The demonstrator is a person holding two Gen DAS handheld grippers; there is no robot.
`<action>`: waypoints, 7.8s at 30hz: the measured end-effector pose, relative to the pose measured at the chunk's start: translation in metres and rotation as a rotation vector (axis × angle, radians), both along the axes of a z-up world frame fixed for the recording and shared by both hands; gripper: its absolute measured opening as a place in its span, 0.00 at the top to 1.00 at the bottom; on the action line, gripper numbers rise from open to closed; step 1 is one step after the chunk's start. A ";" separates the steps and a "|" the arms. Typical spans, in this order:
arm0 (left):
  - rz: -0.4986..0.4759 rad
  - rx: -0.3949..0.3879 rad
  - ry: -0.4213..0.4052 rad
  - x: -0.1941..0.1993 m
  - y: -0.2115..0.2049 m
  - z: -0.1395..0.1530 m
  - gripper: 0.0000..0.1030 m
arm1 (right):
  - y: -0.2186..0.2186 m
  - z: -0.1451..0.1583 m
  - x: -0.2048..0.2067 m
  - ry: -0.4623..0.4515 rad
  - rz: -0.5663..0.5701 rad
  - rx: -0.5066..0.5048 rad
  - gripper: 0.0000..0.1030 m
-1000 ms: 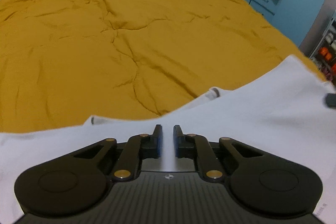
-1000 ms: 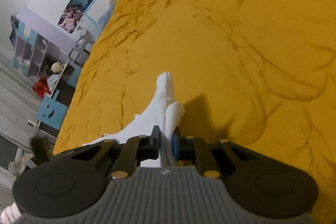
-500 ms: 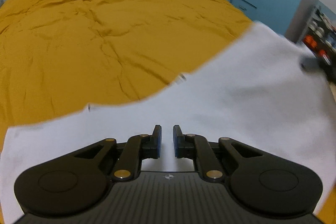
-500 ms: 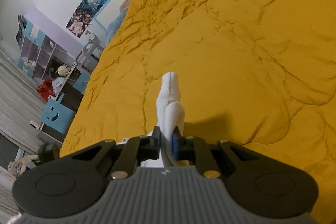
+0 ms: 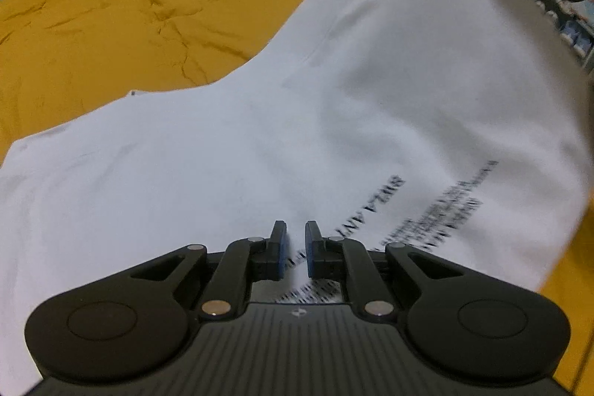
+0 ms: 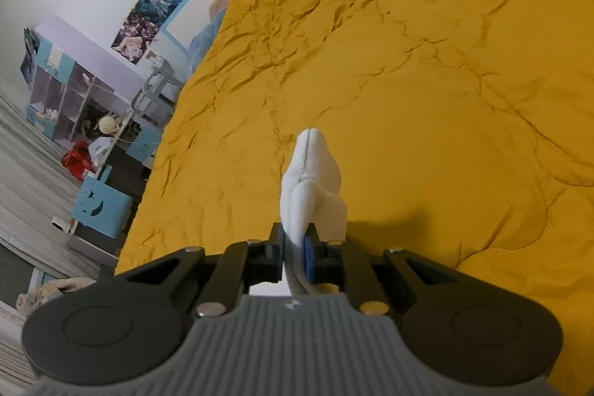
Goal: Fold small clothes
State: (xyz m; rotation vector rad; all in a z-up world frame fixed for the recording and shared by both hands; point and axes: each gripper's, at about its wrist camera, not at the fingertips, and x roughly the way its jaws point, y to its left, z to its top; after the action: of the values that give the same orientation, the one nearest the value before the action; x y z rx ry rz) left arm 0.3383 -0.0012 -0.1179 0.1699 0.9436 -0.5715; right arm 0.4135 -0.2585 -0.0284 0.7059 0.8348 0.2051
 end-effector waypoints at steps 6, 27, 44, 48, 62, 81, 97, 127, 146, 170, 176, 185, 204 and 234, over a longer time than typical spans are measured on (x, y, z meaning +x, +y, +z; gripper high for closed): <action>-0.082 0.006 -0.014 -0.040 0.004 0.024 0.89 | 0.008 0.015 0.007 0.017 0.020 -0.044 0.95; 0.212 -0.075 -0.140 -0.042 0.147 0.072 0.89 | 0.146 0.050 0.030 0.085 0.126 -0.027 0.95; 0.402 -0.085 -0.070 0.019 0.232 0.022 0.89 | 0.351 -0.043 0.090 0.243 0.195 -0.075 0.95; 0.420 -0.075 -0.059 0.028 0.239 0.010 0.89 | 0.373 -0.079 0.099 0.301 0.228 -0.087 0.95; 0.433 -0.024 -0.020 0.016 0.244 0.014 0.89 | 0.388 -0.065 0.083 0.253 0.339 -0.117 0.73; 0.563 -0.490 -0.007 -0.067 0.281 0.075 0.51 | 0.246 0.005 -0.084 -0.035 0.456 -0.270 0.65; 0.653 -0.813 0.198 -0.066 0.281 0.023 0.24 | 0.214 -0.074 -0.181 -0.059 0.475 -0.519 0.46; 0.651 -0.326 0.118 -0.083 0.259 -0.012 0.87 | 0.216 -0.117 -0.181 -0.030 0.477 -0.640 1.00; 0.737 -0.318 0.126 -0.119 0.272 -0.003 0.76 | 0.194 -0.127 -0.186 0.055 0.447 -0.536 1.00; 0.499 -0.273 -0.136 -0.054 0.197 0.058 0.74 | 0.198 -0.064 -0.146 -0.121 0.365 -0.512 1.00; 0.513 -0.200 -0.123 -0.027 0.187 0.022 0.74 | 0.213 -0.083 -0.120 -0.106 0.360 -0.547 0.99; 0.562 -0.201 -0.089 -0.027 0.208 -0.007 0.94 | 0.206 -0.125 -0.109 -0.038 0.393 -0.522 0.96; 0.678 -0.643 0.097 0.010 0.286 -0.008 0.18 | 0.149 -0.117 -0.070 -0.006 0.234 -0.241 0.30; 0.568 -0.839 0.450 0.130 0.281 -0.090 0.39 | 0.149 -0.183 0.059 0.134 0.142 0.059 0.41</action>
State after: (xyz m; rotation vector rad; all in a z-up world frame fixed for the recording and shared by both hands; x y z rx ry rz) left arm 0.4681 0.2797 -0.2081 -0.9860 1.0473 -0.4344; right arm 0.4724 -0.1092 -0.2112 0.7219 1.0115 0.3131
